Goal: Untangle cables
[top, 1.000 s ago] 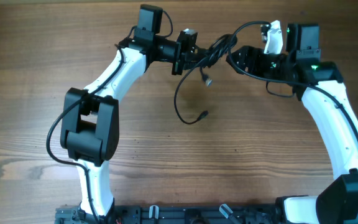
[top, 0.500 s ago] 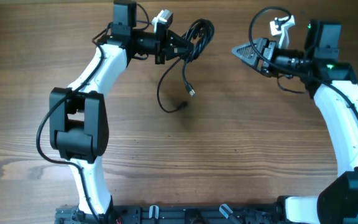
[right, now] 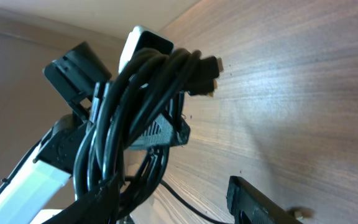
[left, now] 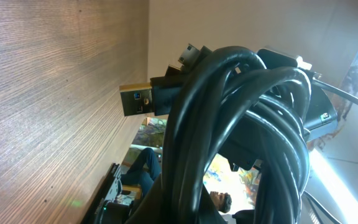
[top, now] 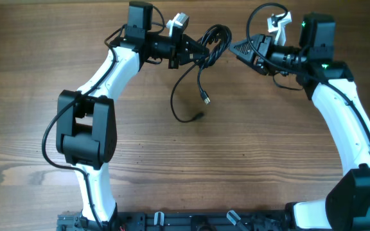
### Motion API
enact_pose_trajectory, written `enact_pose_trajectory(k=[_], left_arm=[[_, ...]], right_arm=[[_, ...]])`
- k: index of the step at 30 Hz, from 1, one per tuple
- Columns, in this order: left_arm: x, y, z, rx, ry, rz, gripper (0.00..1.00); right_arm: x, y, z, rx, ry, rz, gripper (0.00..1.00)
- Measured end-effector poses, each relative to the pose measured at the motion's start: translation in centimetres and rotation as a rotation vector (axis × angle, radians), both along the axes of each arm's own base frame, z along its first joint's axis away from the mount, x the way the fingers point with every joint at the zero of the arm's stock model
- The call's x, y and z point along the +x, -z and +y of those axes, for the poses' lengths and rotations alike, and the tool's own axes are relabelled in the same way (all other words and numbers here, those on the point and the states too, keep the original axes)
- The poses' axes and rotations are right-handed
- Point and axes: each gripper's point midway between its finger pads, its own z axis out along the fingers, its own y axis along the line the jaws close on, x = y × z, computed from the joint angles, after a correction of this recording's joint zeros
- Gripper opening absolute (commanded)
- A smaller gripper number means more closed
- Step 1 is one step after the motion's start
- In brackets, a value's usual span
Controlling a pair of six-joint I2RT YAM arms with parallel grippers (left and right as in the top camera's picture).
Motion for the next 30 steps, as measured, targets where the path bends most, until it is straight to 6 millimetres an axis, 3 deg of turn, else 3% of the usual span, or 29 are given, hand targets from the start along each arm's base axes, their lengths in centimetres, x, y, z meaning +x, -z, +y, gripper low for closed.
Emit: enact_pose_trajectory(k=[8,18,22,24,30], left_arm=[[-0.2,0.4,-0.1,0.015,-0.005,0.028,0.04],[-1.2,0.6,-1.9,0.03,0.024,0.027,0.04],[-1.2,0.6,-2.0,0.03,0.025,0.027,0.04],[-1.3,0.6,-2.1,0.03,0.029,0.027,0.04],[-1.2,1.1,-2.5,0.053,0.014,0.024,0.04]], right_arm=[[0.0,-0.4,0.2,0.015,-0.018,-0.019,0.58],[0.1,0.2,0.4,0.019,-0.025,-0.002,0.58],[0.0,-0.1,1.5,0.02,-0.044,-0.015,0.56],[-0.1,-0.1,2.3,0.019,-0.053,-0.019,0.49],[-0.5,0.5,3.8,-0.009,-0.043,0.018,0.15]])
